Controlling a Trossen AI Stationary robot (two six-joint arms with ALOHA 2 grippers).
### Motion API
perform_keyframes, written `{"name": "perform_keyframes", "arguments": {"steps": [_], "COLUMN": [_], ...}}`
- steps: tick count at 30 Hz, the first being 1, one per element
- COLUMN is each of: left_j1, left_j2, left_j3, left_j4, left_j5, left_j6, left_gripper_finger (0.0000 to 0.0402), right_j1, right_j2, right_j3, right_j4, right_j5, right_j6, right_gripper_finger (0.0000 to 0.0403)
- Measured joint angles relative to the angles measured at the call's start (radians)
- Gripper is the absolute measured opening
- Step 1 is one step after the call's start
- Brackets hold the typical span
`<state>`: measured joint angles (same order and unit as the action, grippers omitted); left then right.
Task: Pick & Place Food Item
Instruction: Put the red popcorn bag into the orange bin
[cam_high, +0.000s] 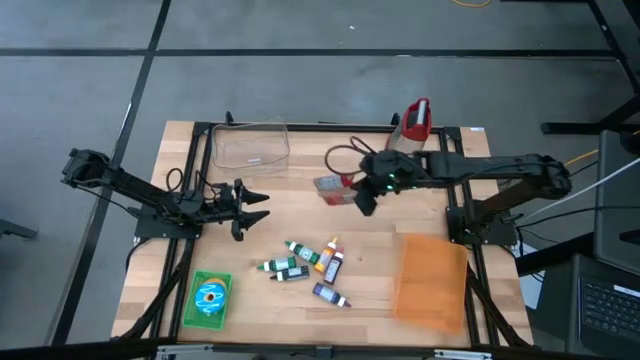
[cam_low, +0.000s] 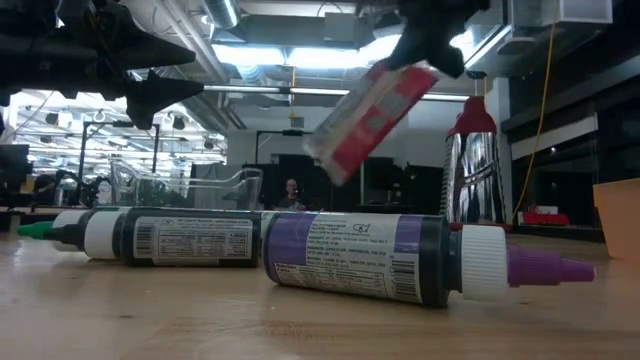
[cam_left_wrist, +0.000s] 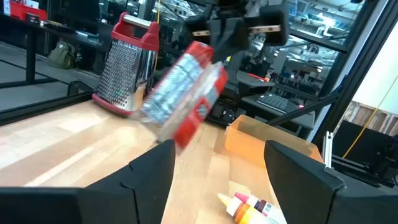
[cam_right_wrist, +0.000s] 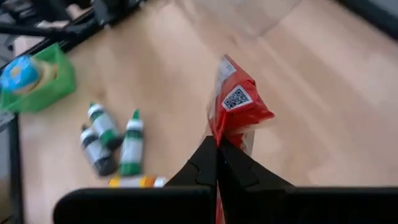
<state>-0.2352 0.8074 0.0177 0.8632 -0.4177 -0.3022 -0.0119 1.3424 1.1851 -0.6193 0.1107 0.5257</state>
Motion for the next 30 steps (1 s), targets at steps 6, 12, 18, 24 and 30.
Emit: {"name": "perform_keyframes", "arguments": {"steps": [6, 12, 18, 24, 30], "left_j1": [0.000, 0.000, 0.000, 0.000, 0.000], "left_j2": [0.000, 0.000, 0.000, 0.000, 0.000], "left_j3": [0.000, 0.000, 0.000, 0.000, 0.000], "left_j4": [0.000, 0.000, -0.001, -0.015, -0.019], "left_j5": [0.000, 0.003, 0.028, 0.046, 0.046], "left_j6": [-0.001, -0.002, -0.010, -0.017, -0.018], "left_gripper_finger": [0.0242, 0.0242, 0.0242, 0.0242, 0.0242], "right_j1": [0.085, 0.190, 0.294, 0.370, 0.437], "right_j2": [-0.083, -0.155, -0.214, -0.274, -0.330], "right_j3": [0.000, 0.000, 0.000, 0.000, 0.000], "right_j4": [-0.148, -0.267, -0.425, -0.498, -0.541], "right_j5": [-0.015, -0.025, -0.055, -0.145, -0.170], "right_j6": [0.120, 0.267, 0.448, 0.569, 0.651], "right_gripper_finger": [0.0000, 0.0000, 0.0000, 0.0000, 0.0000]}}
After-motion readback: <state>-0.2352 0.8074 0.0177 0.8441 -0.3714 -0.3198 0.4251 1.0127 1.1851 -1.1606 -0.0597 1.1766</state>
